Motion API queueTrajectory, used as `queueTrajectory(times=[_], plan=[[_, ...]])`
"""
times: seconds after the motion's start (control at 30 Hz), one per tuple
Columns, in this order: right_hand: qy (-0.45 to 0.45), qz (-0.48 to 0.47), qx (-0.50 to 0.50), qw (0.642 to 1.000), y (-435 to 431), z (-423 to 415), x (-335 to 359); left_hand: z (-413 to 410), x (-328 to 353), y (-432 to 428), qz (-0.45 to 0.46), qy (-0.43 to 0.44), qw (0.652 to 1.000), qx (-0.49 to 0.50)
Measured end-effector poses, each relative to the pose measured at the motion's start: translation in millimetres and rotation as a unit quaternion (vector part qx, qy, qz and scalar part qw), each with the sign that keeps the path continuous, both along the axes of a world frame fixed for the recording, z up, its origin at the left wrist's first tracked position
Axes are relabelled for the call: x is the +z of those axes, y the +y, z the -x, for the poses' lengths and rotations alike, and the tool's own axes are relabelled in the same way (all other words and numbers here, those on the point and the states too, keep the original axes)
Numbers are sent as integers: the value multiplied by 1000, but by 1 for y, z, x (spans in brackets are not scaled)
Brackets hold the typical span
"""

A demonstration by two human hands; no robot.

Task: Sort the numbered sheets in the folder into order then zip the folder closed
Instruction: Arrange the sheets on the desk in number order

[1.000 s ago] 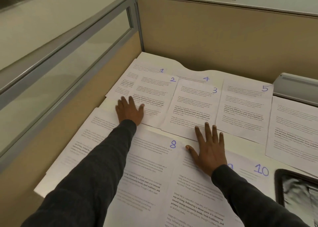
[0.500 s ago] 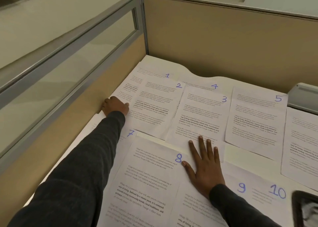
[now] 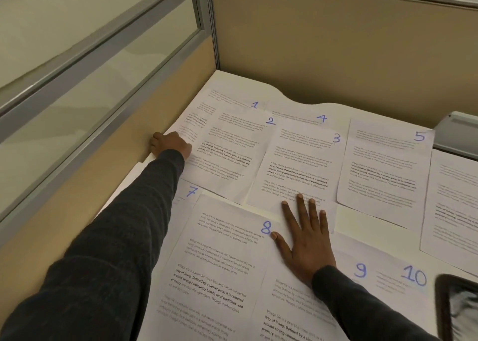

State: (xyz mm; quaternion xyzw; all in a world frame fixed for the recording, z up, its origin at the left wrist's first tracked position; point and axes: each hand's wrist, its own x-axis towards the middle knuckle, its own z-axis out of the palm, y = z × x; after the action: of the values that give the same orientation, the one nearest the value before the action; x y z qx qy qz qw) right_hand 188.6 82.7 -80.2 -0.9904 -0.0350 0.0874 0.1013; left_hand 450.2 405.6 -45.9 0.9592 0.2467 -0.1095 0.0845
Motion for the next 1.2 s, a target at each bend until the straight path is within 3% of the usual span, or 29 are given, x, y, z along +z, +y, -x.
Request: queueTrajectory(times=[0.2, 0.6, 0.73, 0.9, 1.03, 1.2], plan=[[-6, 2, -2, 1000, 0, 0, -3, 0, 9, -4, 56, -24, 998, -29], [-10, -3, -4, 1000, 0, -1, -3, -10, 16, -8, 38, -15, 996, -79], [-8, -1, -5, 1000, 0, -1, -3, -18, 15, -8, 102, -27, 993, -61], [-11, -3, -4, 1000, -1, 0, -4, -13, 15, -13, 227, -104, 968, -6], [-11, -12, -4, 1000, -1, -1, -6, 0, 24, -17, 203, -178, 963, 0], [-7, -11, -4, 1000, -1, 0, -4, 15, 48, -16, 129, -310, 940, -64]])
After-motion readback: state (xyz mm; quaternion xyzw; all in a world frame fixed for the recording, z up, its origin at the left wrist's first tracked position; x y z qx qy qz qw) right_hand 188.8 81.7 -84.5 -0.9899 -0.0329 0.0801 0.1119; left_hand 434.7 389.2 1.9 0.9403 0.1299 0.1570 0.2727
